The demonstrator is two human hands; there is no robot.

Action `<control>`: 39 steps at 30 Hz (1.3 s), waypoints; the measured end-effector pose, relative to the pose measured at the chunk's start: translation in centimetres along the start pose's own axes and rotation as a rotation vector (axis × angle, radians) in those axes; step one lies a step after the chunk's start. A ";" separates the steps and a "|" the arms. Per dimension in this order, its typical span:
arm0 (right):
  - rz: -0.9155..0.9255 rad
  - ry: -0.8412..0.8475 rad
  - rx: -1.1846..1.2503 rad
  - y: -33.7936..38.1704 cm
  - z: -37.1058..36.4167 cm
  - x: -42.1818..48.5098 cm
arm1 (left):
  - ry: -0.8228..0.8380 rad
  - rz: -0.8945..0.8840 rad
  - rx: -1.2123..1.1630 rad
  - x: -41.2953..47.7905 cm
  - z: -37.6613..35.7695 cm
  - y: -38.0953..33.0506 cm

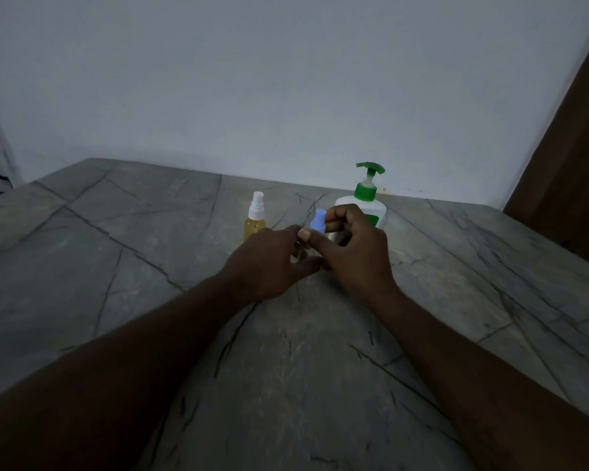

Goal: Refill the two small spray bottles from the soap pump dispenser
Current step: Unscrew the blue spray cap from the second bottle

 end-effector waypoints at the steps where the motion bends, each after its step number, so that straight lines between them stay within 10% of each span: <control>1: -0.004 -0.004 0.000 -0.1 0.0 0.0 | -0.005 0.004 0.000 0.0 0.0 0.0; 29: -0.007 0.018 -0.043 0.0 -0.1 0.2 | 0.020 0.016 0.045 0.1 0.0 0.0; 39: -0.136 -0.006 0.371 -0.2 1.1 1.0 | 0.051 -0.049 0.005 0.0 -0.2 -0.6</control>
Point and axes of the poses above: each hand's wrist, its own x-axis towards the middle knuckle, its own z-axis out of the back of the hand, y = z × x, the point moved 4 cm from there along x, towards the middle knuckle, and after that the axes turned 1 degree about y, right-handed, at the moved point
